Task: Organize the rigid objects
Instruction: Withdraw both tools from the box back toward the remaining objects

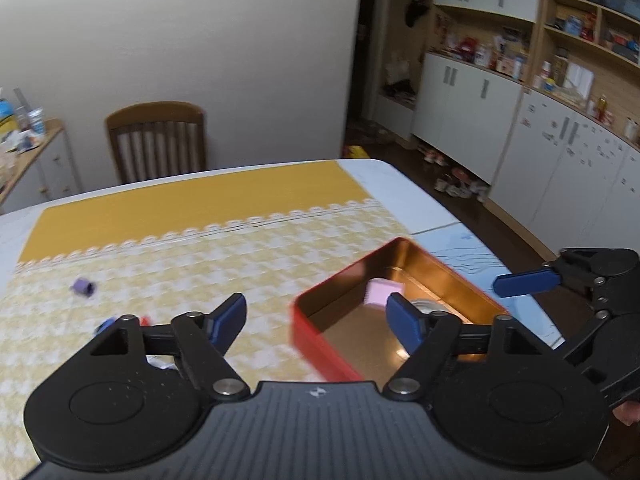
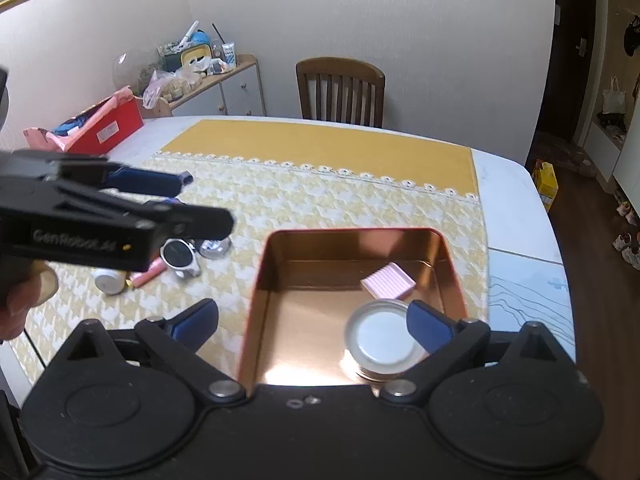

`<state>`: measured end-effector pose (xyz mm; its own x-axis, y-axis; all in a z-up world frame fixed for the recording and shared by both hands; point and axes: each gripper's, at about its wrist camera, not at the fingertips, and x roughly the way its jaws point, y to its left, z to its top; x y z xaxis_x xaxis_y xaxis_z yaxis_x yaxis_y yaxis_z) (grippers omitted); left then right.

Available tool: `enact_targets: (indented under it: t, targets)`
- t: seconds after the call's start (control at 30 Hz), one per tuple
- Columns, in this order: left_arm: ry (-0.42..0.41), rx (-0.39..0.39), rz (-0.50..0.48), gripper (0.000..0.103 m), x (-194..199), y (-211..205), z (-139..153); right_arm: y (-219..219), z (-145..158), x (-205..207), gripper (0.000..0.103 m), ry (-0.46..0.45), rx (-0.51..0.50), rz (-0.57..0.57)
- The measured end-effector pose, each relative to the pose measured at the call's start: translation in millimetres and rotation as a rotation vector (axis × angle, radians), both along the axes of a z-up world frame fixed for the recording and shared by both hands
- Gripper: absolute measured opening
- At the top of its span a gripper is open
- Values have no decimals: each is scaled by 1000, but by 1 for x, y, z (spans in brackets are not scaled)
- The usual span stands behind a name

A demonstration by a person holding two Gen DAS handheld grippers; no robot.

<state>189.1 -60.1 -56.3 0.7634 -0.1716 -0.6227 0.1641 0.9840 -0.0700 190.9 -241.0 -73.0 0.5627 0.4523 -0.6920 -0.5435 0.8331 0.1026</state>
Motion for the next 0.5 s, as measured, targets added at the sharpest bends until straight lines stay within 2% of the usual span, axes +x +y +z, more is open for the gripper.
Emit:
enact_targets:
  t: [0.3,0.5]
  targets:
    - [-41,32,108,83,-41,63,-7,38,7,-12,103,-29,55,10]
    - [-10,30,180,85,-57,102,-22,73,6,-16,103,-31,46,28]
